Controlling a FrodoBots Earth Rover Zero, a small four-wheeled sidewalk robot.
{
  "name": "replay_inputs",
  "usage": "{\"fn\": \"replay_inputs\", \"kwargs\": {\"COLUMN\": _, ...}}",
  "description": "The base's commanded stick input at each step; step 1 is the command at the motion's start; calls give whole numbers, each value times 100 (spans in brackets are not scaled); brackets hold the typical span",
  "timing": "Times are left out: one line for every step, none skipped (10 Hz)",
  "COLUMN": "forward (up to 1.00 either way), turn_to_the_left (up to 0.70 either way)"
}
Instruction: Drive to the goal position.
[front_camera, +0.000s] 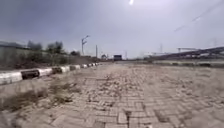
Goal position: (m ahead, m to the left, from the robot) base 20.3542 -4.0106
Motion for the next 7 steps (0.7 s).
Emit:
{"fn": "replay_inputs", "kwargs": {"forward": 100, "turn_to_the_left": 0}}
{"fn": "replay_inputs", "kwargs": {"forward": 100, "turn_to_the_left": 0}}
{"fn": "replay_inputs", "kwargs": {"forward": 100, "turn_to_the_left": 0}}
{"fn": "replay_inputs", "kwargs": {"forward": 100, "turn_to_the_left": 0}}
{"fn": "replay_inputs", "kwargs": {"forward": 100, "turn_to_the_left": 0}}
{"fn": "replay_inputs", "kwargs": {"forward": 100, "turn_to_the_left": 0}}
{"fn": "replay_inputs", "kwargs": {"forward": 100, "turn_to_the_left": -3}}
